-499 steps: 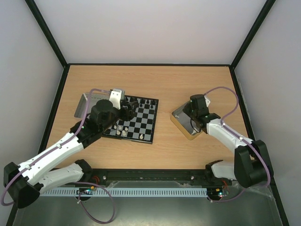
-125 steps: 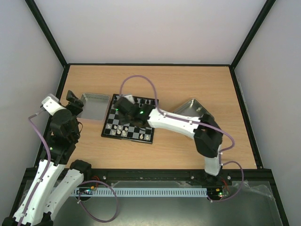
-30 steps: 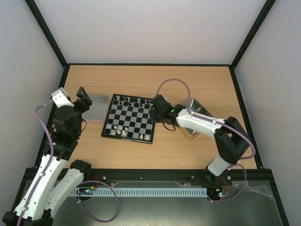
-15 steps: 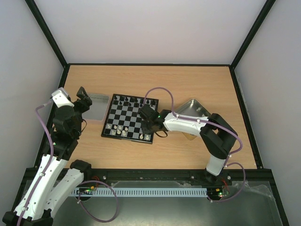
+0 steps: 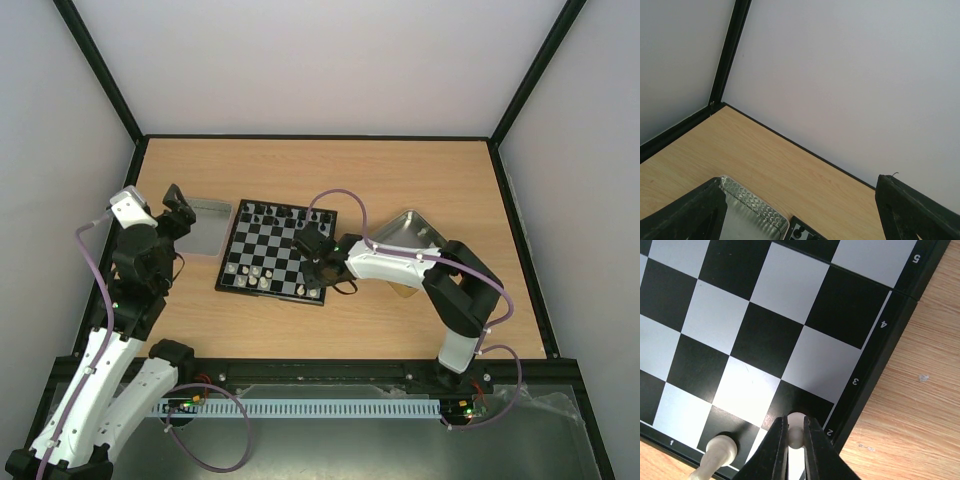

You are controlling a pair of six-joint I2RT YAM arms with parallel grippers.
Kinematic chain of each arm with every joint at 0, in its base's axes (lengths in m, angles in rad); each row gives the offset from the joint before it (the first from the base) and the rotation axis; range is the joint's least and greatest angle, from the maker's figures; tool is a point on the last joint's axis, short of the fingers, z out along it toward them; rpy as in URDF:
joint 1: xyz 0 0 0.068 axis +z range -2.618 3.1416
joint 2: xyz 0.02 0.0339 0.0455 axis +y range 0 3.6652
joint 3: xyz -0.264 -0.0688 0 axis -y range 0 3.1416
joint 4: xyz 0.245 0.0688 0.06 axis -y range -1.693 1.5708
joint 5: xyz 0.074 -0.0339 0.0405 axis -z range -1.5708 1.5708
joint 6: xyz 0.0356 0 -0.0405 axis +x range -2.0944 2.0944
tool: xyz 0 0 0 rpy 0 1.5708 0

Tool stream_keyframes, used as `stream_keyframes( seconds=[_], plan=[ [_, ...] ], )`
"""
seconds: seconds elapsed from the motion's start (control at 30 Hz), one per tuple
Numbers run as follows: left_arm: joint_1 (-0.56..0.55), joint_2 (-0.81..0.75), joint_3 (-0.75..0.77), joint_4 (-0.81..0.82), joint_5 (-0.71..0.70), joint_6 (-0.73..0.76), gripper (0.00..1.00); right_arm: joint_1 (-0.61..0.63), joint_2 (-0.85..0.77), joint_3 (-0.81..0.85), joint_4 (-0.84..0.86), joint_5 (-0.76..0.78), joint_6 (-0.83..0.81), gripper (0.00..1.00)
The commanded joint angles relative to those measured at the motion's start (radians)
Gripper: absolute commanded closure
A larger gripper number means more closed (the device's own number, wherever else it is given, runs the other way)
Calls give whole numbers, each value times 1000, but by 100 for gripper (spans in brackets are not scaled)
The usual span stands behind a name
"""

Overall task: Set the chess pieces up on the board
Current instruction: Place the chess piece on the chessboard, then pick up the chess piece from the storage box.

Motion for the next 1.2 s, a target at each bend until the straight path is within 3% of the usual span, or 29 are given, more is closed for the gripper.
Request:
stream_keyframes(
  seconds=[0.0,0.27,0.5,0.7,0.87,1.03,1.17],
  plan=[
    [8,-2,-18,23,5,1,17,8,15,27,-46,6,0,88],
    [7,-2,-18,23,6,0,17,8,-53,52,-42,72,36,77],
    [7,-4,-17,23,6,1,17,-46,-173,25,-46,270,92,71],
    [7,-4,-18,23,8,0,17,-240,-349,-116,-49,436,153,68],
    [7,-2,-19,25,10,-1,17,-473,-459,-250,-2,464,142,62],
    [6,0,-19,25,11,1,17,-631,-434,-321,117,372,104,61],
    [7,0,-19,26,8,0,17,-673,-352,-320,203,347,116,61]
  ],
)
